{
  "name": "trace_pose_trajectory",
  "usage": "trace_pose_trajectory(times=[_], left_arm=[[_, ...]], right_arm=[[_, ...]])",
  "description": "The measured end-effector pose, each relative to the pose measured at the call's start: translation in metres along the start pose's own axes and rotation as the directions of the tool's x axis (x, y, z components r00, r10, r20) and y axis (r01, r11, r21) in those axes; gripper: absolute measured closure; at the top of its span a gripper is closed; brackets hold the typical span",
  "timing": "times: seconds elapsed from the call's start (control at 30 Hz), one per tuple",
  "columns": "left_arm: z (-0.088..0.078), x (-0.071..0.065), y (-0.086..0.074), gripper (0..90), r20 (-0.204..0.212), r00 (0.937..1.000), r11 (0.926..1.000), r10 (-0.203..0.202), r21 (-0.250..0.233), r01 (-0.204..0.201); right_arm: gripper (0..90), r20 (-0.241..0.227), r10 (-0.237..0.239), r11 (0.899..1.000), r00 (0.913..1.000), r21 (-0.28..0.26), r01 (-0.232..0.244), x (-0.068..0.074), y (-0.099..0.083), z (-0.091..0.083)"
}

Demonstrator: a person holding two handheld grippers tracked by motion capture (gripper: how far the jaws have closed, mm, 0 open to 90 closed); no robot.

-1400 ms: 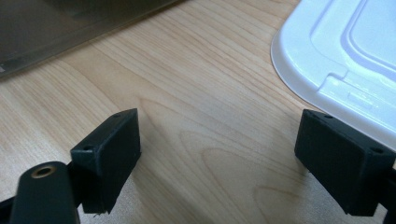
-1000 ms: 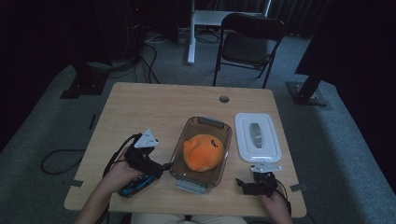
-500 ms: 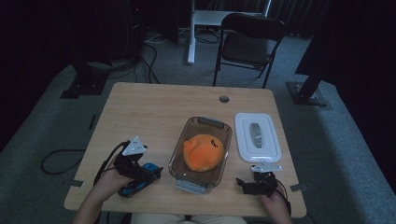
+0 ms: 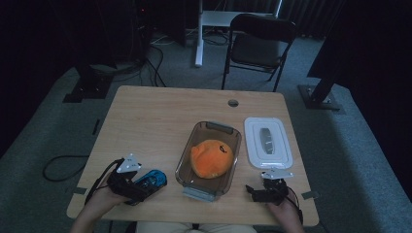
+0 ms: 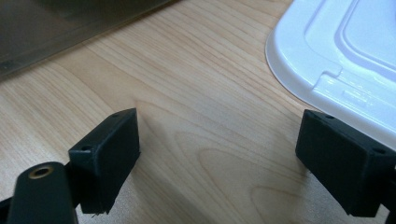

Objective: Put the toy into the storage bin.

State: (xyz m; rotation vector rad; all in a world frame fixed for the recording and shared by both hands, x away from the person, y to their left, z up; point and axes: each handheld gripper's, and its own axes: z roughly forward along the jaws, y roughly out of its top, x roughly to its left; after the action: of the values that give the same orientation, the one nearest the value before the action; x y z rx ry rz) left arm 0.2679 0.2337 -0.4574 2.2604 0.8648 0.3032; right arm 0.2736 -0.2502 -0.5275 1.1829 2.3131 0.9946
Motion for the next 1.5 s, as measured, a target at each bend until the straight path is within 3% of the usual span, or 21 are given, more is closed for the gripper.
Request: trace_pose_trajectory(times=[0.27, 0.3, 0.37, 0.53, 0.67, 0.8, 0.9, 1.0, 1.17, 1.3, 1.5], left_arm=[[0.010, 0.005, -0.020, 1.5, -0.013, 0.9999, 0.9971, -0.008, 0.076, 0.009], [0.011, 0.005, -0.022, 3.5, -0.029, 0.9994, 0.9974, -0.016, 0.069, 0.018], [0.013, 0.007, -0.025, 6.3, -0.021, 0.9995, 0.9968, -0.025, 0.076, 0.026], [0.020, 0.010, -0.030, 6.4, -0.027, 0.9989, 0.9936, -0.039, 0.105, 0.042], [0.027, 0.010, -0.031, 6.4, -0.031, 0.9987, 0.9877, -0.040, 0.150, 0.044], [0.030, 0.011, -0.030, 6.4, -0.036, 0.9986, 0.9859, -0.040, 0.161, 0.045], [0.031, 0.011, -0.029, 14.0, -0.041, 0.9987, 0.9847, -0.029, 0.171, 0.035], [0.035, 0.011, -0.029, 14.4, -0.046, 0.9987, 0.9815, -0.021, 0.189, 0.029], [0.036, 0.011, -0.029, 14.6, -0.050, 0.9987, 0.9776, 0.002, 0.210, 0.009], [0.037, 0.010, -0.027, 14.8, -0.059, 0.9982, 0.9753, -0.008, 0.220, 0.021], [0.036, 0.009, -0.023, 24.5, -0.033, 0.9994, 0.9751, -0.008, 0.221, 0.015]], right_arm=[[13.0, 0.001, 0.003, 1.000, 1.0000, 0.002, -0.003, 0.000, 0.000, 0.000], [13.1, 0.002, 0.004, 1.000, 1.0000, 0.001, -0.004, 0.000, 0.000, 0.000], [13.4, 0.003, 0.007, 1.000, 1.0000, -0.001, -0.007, 0.002, 0.001, 0.000], [13.4, -0.041, -0.004, 1.000, 0.9991, -0.013, 0.004, 0.009, 0.008, 0.001], [13.4, -0.055, -0.025, 0.999, 0.9981, -0.046, 0.023, 0.019, 0.019, 0.002], [13.4, -0.079, -0.030, 0.998, 0.9964, -0.062, 0.026, 0.028, 0.027, 0.007], [13.4, -0.090, -0.042, 0.997, 0.9951, -0.066, 0.036, 0.033, 0.032, 0.010], [13.4, -0.102, -0.053, 0.996, 0.9934, -0.071, 0.046, 0.038, 0.036, 0.012], [13.4, -0.115, -0.062, 0.996, 0.9914, -0.075, 0.054, 0.044, 0.039, 0.014], [13.4, -0.123, -0.052, 0.996, 0.9910, -0.074, 0.043, 0.043, 0.039, 0.015], [13.5, -0.132, -0.059, 0.996, 0.9895, -0.074, 0.049, 0.047, 0.040, 0.017]])
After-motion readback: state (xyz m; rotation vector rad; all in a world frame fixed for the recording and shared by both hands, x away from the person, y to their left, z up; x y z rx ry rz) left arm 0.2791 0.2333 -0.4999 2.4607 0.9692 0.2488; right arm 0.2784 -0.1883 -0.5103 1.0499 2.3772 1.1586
